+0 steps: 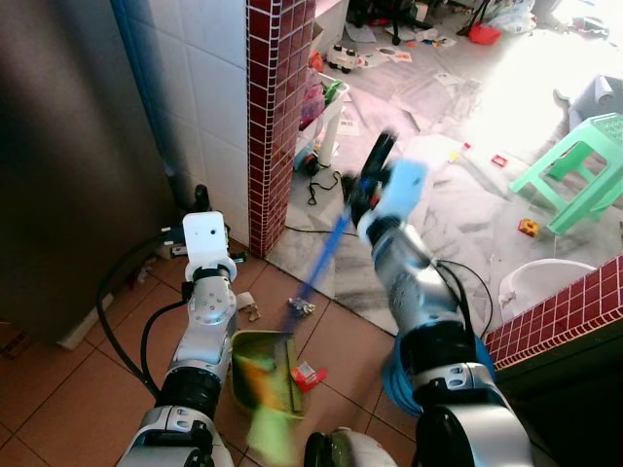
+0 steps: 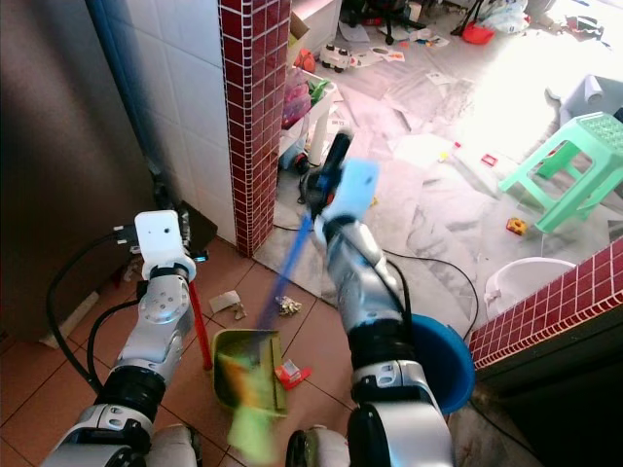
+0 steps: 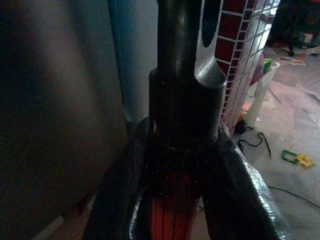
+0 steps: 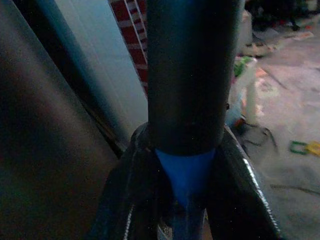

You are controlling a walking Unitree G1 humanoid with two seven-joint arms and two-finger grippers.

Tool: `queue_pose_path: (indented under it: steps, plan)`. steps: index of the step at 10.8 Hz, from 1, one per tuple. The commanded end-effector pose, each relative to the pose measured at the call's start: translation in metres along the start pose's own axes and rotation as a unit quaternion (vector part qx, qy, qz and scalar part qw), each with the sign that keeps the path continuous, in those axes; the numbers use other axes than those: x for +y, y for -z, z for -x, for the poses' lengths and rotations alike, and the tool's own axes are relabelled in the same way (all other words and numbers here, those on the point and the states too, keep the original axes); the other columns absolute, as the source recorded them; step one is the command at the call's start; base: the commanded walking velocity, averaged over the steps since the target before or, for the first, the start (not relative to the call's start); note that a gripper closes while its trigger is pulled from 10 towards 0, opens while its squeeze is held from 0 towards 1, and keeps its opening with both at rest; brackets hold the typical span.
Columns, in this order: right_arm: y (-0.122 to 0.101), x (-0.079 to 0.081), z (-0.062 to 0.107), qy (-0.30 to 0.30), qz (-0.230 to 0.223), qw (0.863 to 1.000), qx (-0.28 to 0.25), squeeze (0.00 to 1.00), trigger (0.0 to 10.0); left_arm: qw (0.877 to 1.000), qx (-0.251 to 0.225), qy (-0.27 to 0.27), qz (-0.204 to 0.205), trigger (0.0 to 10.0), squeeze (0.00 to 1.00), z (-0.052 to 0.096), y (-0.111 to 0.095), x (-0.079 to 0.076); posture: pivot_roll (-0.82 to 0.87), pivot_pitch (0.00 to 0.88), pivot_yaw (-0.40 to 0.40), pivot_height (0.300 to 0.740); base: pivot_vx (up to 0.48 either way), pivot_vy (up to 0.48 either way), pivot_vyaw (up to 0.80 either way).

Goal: Sweep floor

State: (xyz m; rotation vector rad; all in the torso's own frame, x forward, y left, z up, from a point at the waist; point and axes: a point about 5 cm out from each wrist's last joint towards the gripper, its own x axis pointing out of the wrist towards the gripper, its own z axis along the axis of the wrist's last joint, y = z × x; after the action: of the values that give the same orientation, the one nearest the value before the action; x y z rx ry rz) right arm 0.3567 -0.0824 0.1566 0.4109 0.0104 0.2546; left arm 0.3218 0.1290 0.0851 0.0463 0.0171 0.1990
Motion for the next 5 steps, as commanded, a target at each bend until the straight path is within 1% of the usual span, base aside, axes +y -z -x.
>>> queue_pose_path:
  steps: [1,2,3,4,5]
  plan:
    - [-0.019,0.004,-0.003,-0.017,-0.030,0.999,-0.039,0.00,10.0,1.000,0.013,0.019,0.016,10.0,0.00,0.004,0.003,-0.008,-0.05,0.045,-0.106,0.740,0.000,0.000,0.00]
    - [-0.028,0.005,-0.003,-0.032,-0.006,0.998,-0.054,0.00,10.0,0.999,0.014,0.025,0.025,10.0,0.00,0.004,0.003,-0.009,-0.05,0.041,-0.103,0.740,0.000,0.000,0.00]
    - [-0.040,0.008,-0.002,-0.057,0.042,0.994,-0.080,0.00,10.0,0.999,0.019,0.033,0.036,10.0,0.00,0.003,0.004,-0.009,-0.05,0.035,-0.098,0.740,0.000,0.000,0.00]
    - [-0.052,0.010,0.000,-0.078,0.082,0.988,-0.108,0.00,10.0,0.998,0.020,0.042,0.040,10.0,0.00,0.004,0.004,-0.008,-0.05,0.032,-0.095,0.740,0.000,0.000,0.00]
    - [-0.066,0.009,0.004,-0.090,0.127,0.978,-0.140,0.00,10.0,0.998,0.013,0.058,0.032,10.0,0.00,0.005,0.003,-0.005,-0.05,0.028,-0.089,0.740,0.000,0.000,0.00]
